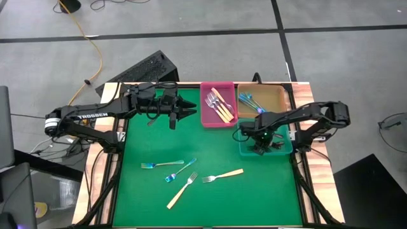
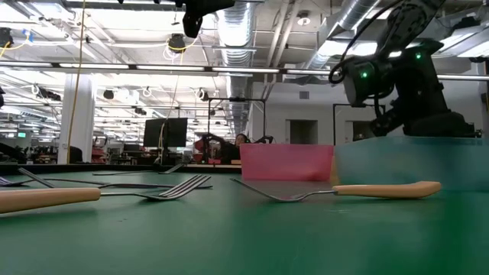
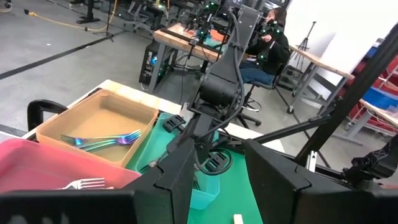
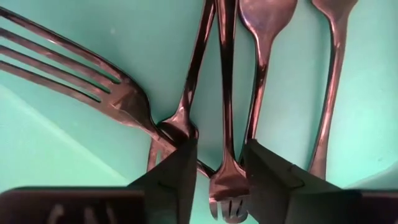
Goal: Sort silverware by color (type)
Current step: Put the yellow fork into the pink bin
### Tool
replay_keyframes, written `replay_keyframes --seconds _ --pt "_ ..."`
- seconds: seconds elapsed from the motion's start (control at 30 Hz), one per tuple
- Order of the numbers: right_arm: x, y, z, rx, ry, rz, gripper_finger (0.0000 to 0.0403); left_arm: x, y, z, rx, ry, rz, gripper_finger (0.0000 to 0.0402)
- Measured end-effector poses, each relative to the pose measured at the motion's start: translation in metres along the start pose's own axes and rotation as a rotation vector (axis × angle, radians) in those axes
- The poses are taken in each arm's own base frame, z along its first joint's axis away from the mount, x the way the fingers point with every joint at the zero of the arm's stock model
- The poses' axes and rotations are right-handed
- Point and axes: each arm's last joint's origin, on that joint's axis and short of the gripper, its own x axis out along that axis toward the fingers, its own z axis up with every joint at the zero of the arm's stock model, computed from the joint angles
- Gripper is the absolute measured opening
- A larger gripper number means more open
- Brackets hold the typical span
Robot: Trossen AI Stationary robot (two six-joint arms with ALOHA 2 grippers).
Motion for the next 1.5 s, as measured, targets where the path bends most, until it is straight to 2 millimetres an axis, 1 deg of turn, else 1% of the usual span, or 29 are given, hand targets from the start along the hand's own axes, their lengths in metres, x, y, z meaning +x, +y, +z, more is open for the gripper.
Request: replay_keyframes --seconds 0.1,0.2,0.37,0.5,0.63,0.73,0.9,1.0,1.1,1.23,1.33,1.43,1.5 --pt "-0.003 -0.001 -0.001 0.007 -0.013 0.006 0.0178 0.000 0.000 0.000 0.000 0.002 0.000 0.0130" --pt "-0.011 -0.001 -0.002 0.008 -0.038 0.017 0.0193 0.000 0.000 0.000 -0.001 0.004 0.001 0.0130" --pt "-0.032 -0.002 -0.004 0.009 -0.108 0.047 0.0194 -0.004 -0.002 0.000 -0.005 0.011 -0.014 0.0130" --pt "-0.053 -0.005 -0.007 0.014 -0.201 0.089 0.0189 -0.016 -0.004 0.000 -0.020 0.059 -0.015 0.0130" --pt "-0.074 -0.008 -0.013 0.040 -0.291 0.133 0.0188 -0.031 -0.008 -0.006 -0.065 0.151 0.003 0.0130" --pt "-0.089 -0.011 -0.020 0.048 -0.360 0.167 0.0188 -0.042 -0.014 -0.010 -0.090 0.211 -0.003 0.0130" --pt "-0.116 -0.016 -0.031 0.099 -0.488 0.241 0.0187 -0.054 -0.027 -0.017 -0.160 0.305 -0.097 0.0130" --pt "-0.130 -0.019 -0.038 0.118 -0.566 0.287 0.0187 -0.060 -0.036 -0.023 -0.164 0.371 -0.138 0.0130" --pt "-0.141 -0.022 -0.044 0.120 -0.641 0.326 0.0187 -0.063 -0.044 -0.031 -0.157 0.439 -0.136 0.0130" --pt "-0.150 -0.024 -0.048 0.121 -0.727 0.370 0.0187 -0.063 -0.052 -0.039 -0.133 0.486 -0.110 0.0130" --pt "-0.152 -0.024 -0.047 0.121 -0.755 0.384 0.0187 -0.063 -0.054 -0.044 -0.112 0.507 -0.060 0.0130" --pt "-0.151 -0.023 -0.046 0.121 -0.747 0.380 0.0187 -0.063 -0.057 -0.050 -0.086 0.541 0.003 0.0130" --pt "-0.150 -0.022 -0.043 0.120 -0.736 0.375 0.0187 -0.062 -0.059 -0.059 -0.069 0.605 0.037 0.0130"
